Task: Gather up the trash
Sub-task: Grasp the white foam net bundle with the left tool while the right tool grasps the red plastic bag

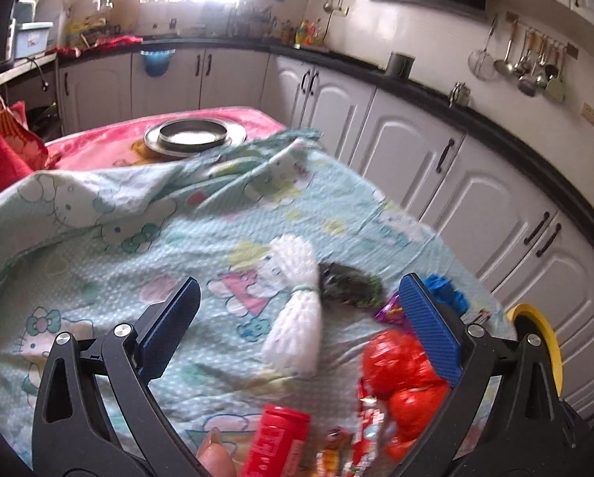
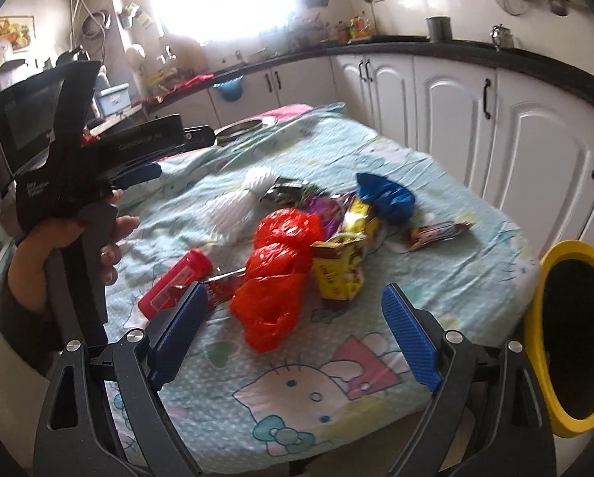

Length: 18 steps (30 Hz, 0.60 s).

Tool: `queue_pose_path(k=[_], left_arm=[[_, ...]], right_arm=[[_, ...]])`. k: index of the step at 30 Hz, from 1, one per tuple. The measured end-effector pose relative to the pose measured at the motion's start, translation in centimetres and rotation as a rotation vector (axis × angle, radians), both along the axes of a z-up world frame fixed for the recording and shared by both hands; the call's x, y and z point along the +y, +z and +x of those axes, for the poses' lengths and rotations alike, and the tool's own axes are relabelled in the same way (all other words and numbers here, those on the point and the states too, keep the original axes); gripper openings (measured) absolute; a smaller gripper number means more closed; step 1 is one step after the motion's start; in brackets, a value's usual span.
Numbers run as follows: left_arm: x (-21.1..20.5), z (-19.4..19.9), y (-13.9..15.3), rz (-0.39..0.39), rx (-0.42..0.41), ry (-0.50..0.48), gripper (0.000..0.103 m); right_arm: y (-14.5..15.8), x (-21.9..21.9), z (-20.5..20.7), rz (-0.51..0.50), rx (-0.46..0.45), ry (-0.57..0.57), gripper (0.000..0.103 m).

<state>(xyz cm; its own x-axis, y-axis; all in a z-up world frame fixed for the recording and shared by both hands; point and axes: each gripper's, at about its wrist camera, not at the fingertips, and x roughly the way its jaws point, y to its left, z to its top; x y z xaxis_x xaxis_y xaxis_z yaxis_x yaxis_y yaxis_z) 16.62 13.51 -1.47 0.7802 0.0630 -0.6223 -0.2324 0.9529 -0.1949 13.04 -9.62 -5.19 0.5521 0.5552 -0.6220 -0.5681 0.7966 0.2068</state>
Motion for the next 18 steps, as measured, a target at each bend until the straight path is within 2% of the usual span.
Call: queue_pose_path(k=[5, 9, 16, 18], left_arm=[[1.0, 1.1, -2.1, -0.026, 0.084, -0.020, 0.092], [1.2, 1.6, -3.3, -0.049, 0.121, -0.048, 0.086], [1.2, 2.4, -4.9, -0.104, 0.169, -0.100, 0.067], [1.2, 2.5, -5.3, -0.110, 0.179, -0.105, 0.058]], right_arm=[[-0.9, 1.3, 0.7, -0.015, 0.027, 0.020, 0.081], [-1.6, 2.4, 1.5, -0.021, 0.054, 0.025, 0.075], [-3.0, 3.0, 2.3, -0.031, 0.100, 0.024, 0.064], [-3.2, 2.9, 2.5, -0.023, 0.113, 0.018, 0.057]])
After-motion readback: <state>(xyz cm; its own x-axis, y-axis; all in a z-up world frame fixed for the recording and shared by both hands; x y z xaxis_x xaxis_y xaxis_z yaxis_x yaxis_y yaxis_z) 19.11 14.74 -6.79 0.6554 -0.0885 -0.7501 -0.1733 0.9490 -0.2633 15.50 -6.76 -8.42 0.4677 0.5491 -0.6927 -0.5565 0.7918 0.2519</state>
